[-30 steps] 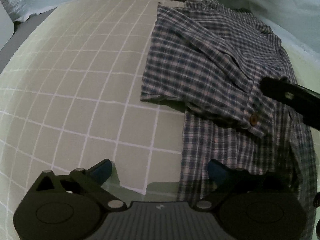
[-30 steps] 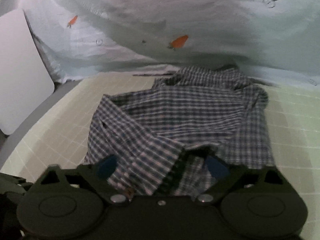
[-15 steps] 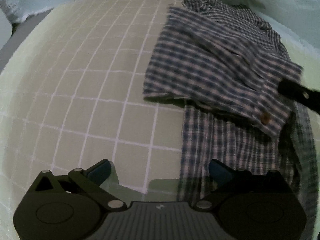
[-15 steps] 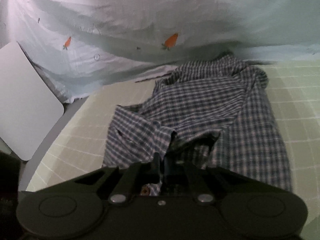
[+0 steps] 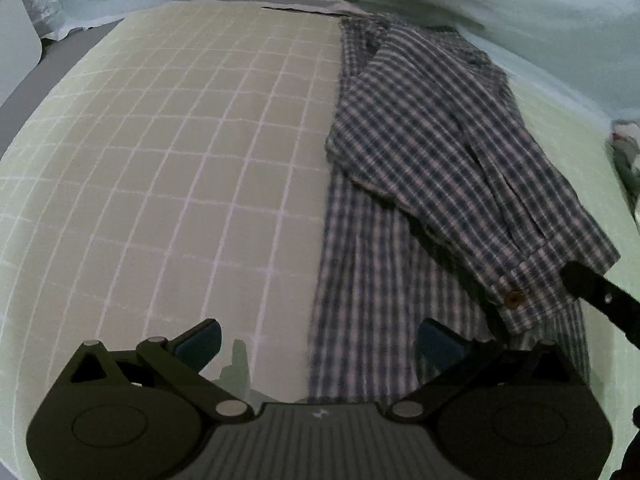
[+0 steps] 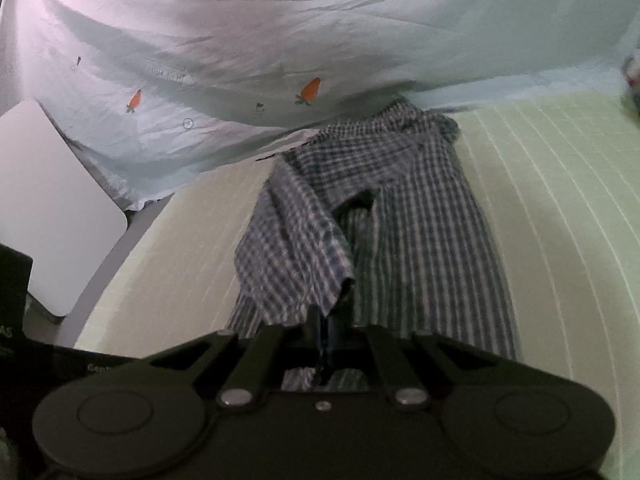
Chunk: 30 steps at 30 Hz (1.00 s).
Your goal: Fold clothes
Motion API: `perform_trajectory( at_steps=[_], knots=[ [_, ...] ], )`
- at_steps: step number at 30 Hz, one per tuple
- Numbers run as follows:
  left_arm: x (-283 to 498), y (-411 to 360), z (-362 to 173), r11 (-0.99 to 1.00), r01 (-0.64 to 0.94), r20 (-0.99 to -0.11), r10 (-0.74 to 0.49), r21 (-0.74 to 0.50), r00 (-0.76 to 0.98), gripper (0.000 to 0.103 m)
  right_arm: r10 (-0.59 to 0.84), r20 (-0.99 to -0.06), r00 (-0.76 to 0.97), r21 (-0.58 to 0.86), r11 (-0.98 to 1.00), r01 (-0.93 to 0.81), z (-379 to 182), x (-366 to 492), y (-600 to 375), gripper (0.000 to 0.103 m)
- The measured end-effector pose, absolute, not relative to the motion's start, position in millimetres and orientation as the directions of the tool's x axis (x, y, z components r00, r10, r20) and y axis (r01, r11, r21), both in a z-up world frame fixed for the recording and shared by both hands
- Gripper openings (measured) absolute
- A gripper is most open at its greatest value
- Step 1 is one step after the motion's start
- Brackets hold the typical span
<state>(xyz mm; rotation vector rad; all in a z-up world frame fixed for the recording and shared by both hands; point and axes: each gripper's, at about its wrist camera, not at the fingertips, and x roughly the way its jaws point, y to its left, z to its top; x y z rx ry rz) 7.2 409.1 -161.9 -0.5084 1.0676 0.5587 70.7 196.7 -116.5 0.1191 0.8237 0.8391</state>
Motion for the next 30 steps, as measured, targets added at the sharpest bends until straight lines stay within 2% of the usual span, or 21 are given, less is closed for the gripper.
perform_trajectory(
  at_steps=[11,16,27,30],
  knots=[
    [-29,358,-164,0.807,-0.58,-0.924,0.131,-0.112,0.36,0.103,0.672,-0.615,0.413,0.419,0.722,-0.55,-114,13,146,0.003],
    [-46,350,-167,0.811,-0.576,-0.931,0.122,-0.107,0.344,0.103,0.719,-0.582,0.381,0.561,0.693,-0.452,-120,3,125,0.003],
    [-56,346,-176,0.804,-0.585,-0.938,0.119,-0.101,0.325,0.103,0.833,-0.435,0.341,0.837,0.514,-0.188,-133,-1,94,0.003],
    [-60,340,-174,0.808,-0.582,-0.938,0.128,-0.09,0.322,0.103,0.806,-0.492,0.329,0.827,0.551,-0.11,-152,-1,90,0.003]
  ],
)
